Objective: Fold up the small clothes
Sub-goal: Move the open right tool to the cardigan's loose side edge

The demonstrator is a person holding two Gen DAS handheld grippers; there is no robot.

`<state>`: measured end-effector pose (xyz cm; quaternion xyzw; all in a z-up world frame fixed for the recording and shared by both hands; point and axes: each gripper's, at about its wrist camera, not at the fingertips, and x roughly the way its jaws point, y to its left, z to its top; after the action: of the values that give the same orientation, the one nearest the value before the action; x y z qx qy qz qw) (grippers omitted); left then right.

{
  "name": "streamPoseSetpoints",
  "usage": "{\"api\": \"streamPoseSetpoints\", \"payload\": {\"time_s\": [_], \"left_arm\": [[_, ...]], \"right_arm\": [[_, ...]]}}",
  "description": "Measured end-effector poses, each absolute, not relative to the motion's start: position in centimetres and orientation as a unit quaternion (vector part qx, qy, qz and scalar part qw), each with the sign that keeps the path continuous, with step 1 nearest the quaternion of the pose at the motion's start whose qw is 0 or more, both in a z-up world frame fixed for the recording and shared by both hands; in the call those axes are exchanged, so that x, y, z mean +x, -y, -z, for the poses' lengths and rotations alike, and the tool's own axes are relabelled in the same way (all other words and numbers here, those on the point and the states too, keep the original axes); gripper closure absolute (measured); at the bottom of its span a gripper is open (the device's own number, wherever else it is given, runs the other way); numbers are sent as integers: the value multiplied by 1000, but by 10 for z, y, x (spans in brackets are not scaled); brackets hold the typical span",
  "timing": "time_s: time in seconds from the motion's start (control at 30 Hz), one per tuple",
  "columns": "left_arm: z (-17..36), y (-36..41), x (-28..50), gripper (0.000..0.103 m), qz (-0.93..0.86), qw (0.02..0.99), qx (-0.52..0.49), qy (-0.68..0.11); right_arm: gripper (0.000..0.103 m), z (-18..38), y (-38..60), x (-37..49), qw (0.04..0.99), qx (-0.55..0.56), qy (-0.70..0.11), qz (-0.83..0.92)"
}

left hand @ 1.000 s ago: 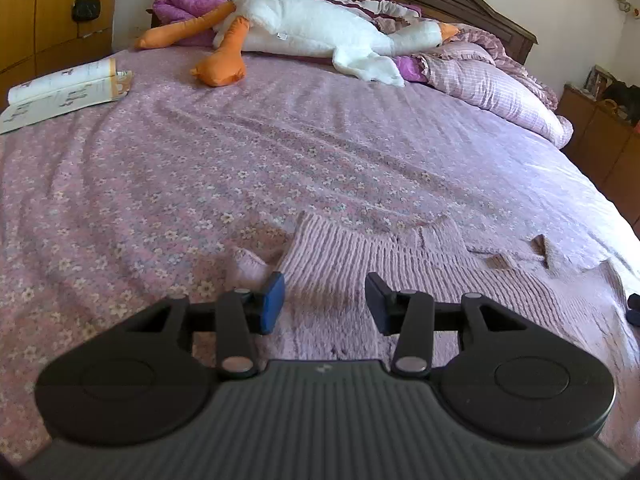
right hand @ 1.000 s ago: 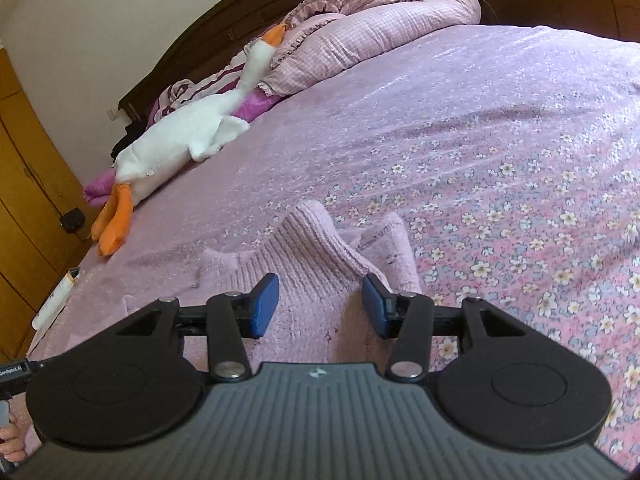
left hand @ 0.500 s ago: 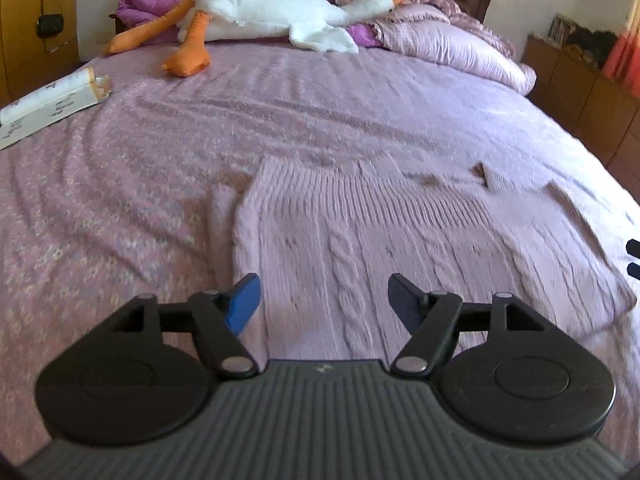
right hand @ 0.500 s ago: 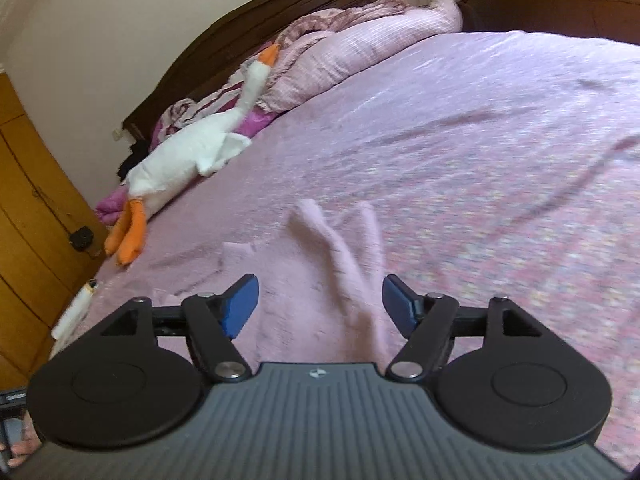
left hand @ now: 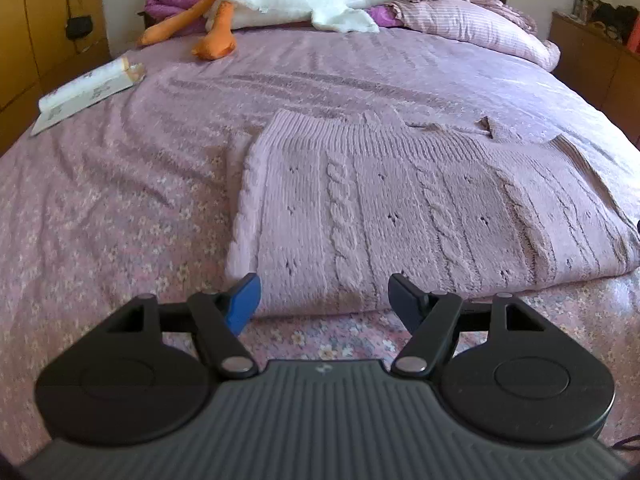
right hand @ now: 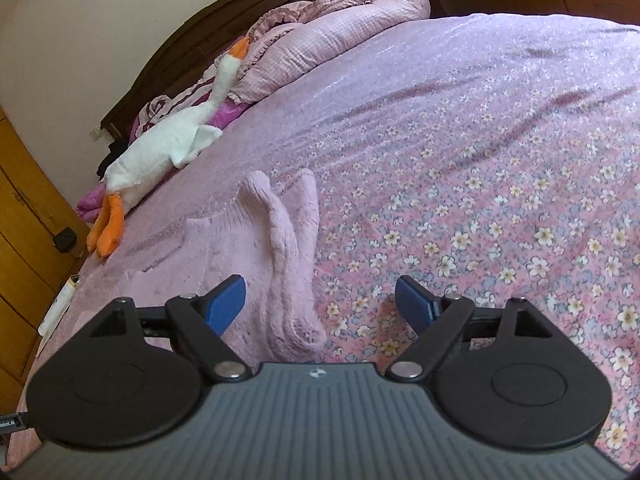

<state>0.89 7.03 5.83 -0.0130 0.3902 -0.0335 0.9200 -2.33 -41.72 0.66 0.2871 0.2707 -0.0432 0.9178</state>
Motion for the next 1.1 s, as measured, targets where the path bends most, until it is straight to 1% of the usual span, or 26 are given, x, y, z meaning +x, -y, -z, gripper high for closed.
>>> {"api": "streamPoseSetpoints", "payload": {"time_s": [0.13, 0.43, 0.73, 1.1], "left_arm": [[-57, -69, 7, 31, 16, 917, -30, -398], [-51, -60, 7, 31, -9, 909, -42, -415], [-46, -60, 8, 31, -23, 903, -48, -425], [-43, -60, 7, 31, -25, 903, -44, -427]], "right_arm": [[13, -3, 414, -21, 920, 278, -274, 22], [12, 3, 390, -10, 921, 267, -280, -46], [9, 9, 378, 7, 918, 284, -268, -63], [9, 11, 380, 11, 913, 314, -252, -68]]}}
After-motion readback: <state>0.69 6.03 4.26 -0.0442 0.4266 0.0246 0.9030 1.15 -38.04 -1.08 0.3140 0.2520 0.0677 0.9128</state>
